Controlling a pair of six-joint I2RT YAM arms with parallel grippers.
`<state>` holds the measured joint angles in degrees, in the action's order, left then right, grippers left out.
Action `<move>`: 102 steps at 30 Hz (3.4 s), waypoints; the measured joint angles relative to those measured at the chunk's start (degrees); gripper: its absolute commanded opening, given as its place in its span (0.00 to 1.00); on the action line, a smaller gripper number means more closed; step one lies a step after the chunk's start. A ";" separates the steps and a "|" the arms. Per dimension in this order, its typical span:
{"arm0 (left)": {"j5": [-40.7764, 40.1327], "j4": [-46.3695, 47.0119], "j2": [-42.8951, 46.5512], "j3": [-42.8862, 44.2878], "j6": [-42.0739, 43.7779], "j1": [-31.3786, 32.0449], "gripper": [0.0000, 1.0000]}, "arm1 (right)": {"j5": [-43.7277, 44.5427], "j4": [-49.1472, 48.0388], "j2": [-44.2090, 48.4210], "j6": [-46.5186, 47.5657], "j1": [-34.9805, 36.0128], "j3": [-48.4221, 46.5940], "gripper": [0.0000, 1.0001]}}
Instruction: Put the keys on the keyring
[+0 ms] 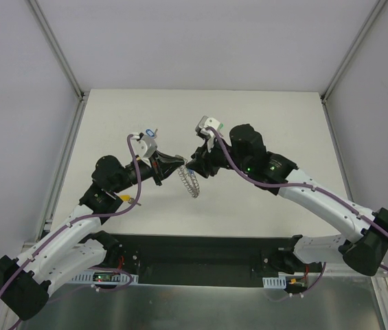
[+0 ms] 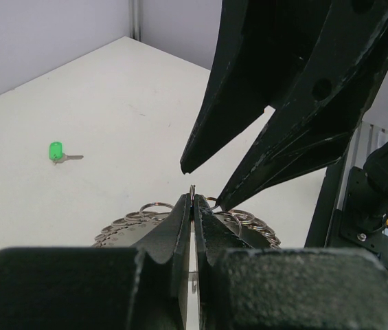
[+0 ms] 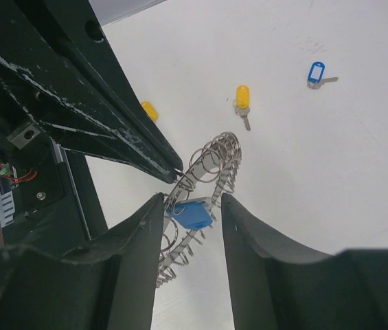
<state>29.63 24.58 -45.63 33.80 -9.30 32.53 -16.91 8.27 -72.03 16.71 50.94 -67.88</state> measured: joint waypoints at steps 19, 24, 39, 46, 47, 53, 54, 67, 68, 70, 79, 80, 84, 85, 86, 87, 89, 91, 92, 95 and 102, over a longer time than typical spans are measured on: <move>-0.24 0.02 0.00 0.02 -0.11 0.00 0.00 | 1.27 0.07 -0.85 -0.42 0.00 1.77 0.38; -0.24 0.48 -0.02 0.02 -0.37 0.00 0.00 | 1.25 -0.24 -1.22 -0.39 0.00 1.90 0.33; -0.33 5.29 -0.70 -0.96 -2.12 0.00 0.13 | 0.50 -1.07 -1.33 1.27 0.85 1.99 0.01; -0.94 0.11 0.72 0.46 1.07 0.00 0.29 | 2.71 6.71 -1.36 8.26 1.14 1.07 0.01; -1.16 -1.66 0.76 1.33 1.95 0.00 0.30 | 2.95 8.52 -1.42 9.51 1.16 0.35 0.01; 1.07 -11.19 -1.75 8.70 5.92 -1.18 0.34 | 3.17 15.13 -1.51 16.15 1.75 -4.46 0.01; 2.03 -12.02 -2.73 9.86 5.99 -1.66 0.35 | 3.19 16.00 -1.55 17.03 1.90 -5.09 0.01; 13.42 -21.09 -12.61 20.17 0.46 -3.41 0.39 | 4.68 22.27 -2.99 22.38 3.45 -7.13 0.01; 13.81 -21.33 -13.05 20.65 -0.50 -3.41 0.39 | 4.74 22.43 -3.02 22.51 3.48 -7.13 0.01; 13.99 -22.25 -13.88 21.35 -1.97 -3.41 0.37 | 5.18 22.51 -3.04 22.82 3.58 -7.13 0.01; 14.08 -27.58 -17.77 22.01 -6.71 -3.41 0.34 | 6.05 22.75 -3.78 23.50 3.96 -7.43 0.01; 14.08 -28.02 -18.08 22.16 -6.82 -3.41 0.34 | 6.12 22.84 -4.04 23.58 4.07 -7.54 0.01; 14.80 -30.10 -19.04 23.39 -6.82 -3.39 0.29 | 6.25 23.67 -4.90 24.09 4.35 -8.02 0.01; 14.91 -30.60 -19.23 23.78 -6.71 -3.34 0.29 | 6.25 23.80 -5.05 24.13 4.42 -8.11 0.01; 14.93 -31.19 -19.41 24.15 -6.51 -3.32 0.29 | 6.25 24.02 -5.22 24.28 4.46 -8.24 0.01; 14.95 -31.41 -19.54 24.37 -6.34 -3.28 0.29 | 6.25 24.24 -5.42 24.39 4.50 -8.44 0.01; 14.95 -32.46 -20.00 24.94 -5.35 -3.23 0.29 | 6.25 24.63 -5.66 24.52 4.57 -8.74 0.01; 15.08 -33.70 -20.48 25.31 -3.87 -3.21 0.32 | 6.21 24.96 -5.73 24.72 4.68 -8.94 0.01; 15.21 -34.40 -20.79 25.44 -2.99 -3.13 0.33 | 6.19 25.20 -5.79 24.79 4.79 -9.14 0.01; 15.80 -35.85 -21.88 25.73 -0.37 -2.82 0.36 | 6.14 25.68 -6.05 24.98 5.01 -9.70 0.01; 19.04 -38.07 -23.78 27.04 6.36 -2.62 0.36 | 5.95 26.64 -6.27 25.99 5.16 -10.12 0.01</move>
<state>48.66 -13.50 -69.41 60.84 -2.94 29.91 -10.96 34.92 -78.30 42.70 56.10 -78.00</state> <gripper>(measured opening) 0.370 0.025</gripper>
